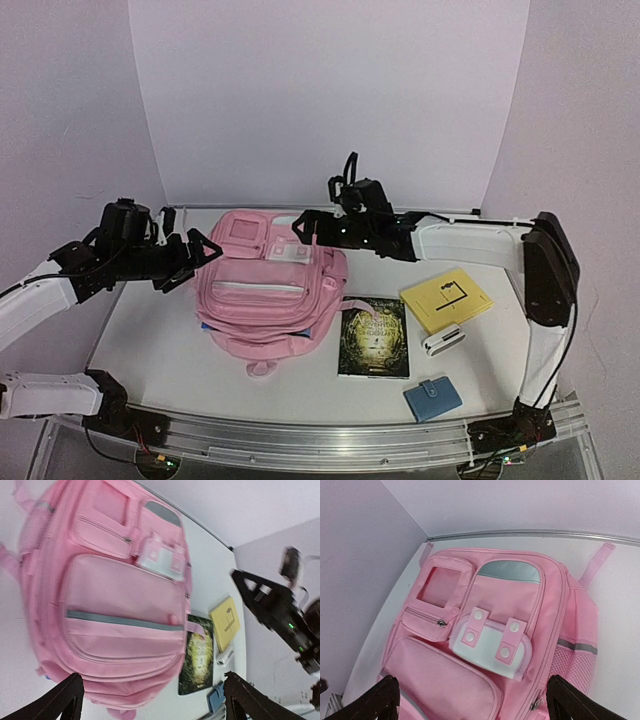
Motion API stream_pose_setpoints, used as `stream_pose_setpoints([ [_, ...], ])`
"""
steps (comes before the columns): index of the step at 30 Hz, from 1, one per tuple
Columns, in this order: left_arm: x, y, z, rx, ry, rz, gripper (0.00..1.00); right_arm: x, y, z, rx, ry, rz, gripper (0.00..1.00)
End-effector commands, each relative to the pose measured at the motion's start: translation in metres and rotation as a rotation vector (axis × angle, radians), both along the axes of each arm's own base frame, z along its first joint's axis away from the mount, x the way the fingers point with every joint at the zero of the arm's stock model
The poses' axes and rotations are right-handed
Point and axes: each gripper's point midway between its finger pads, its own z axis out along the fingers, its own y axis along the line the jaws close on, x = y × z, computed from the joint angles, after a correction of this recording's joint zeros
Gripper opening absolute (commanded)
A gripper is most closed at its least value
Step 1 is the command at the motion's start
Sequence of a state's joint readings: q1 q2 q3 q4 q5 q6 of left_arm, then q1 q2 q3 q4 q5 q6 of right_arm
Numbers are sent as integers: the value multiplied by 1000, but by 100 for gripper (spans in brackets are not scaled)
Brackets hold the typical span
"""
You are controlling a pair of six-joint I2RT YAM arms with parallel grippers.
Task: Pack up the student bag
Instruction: Adjust the student bag at the center of the board.
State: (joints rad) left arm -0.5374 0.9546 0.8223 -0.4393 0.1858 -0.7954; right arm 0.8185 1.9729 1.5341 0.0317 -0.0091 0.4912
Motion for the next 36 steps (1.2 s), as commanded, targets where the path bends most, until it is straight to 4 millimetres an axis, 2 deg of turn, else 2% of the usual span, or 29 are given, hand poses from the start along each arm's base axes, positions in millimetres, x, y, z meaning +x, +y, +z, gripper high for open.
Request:
stream_pose_setpoints([
  [1,14,33,-36,48,93,84,99,-32,-10,5,95,100,-49,98],
  [5,27,48,-62,90,137,140,100,-58,-25,-28,124,234,-104,98],
  [9,33,55,-88,140,177,174,100,-83,-23,-55,134,313,-102,96],
  [14,32,46,-119,131,249,134,98,-102,-14,-87,145,392,-76,94],
  [17,30,32,-129,81,266,69,85,-104,-8,-101,143,406,-65,93],
  [22,28,17,-140,35,296,0,59,-95,5,-115,130,390,-44,83],
  [26,27,-2,-134,-41,269,-82,36,-80,11,-118,95,333,-44,78],
  [29,23,-23,-129,-67,243,-154,32,-61,8,-120,88,314,-53,73],
  [32,16,-55,-123,-73,215,-245,32,-37,4,-117,84,282,-58,70],
  [36,8,-100,-109,-96,166,-361,31,-9,4,-104,63,201,-26,69],
])
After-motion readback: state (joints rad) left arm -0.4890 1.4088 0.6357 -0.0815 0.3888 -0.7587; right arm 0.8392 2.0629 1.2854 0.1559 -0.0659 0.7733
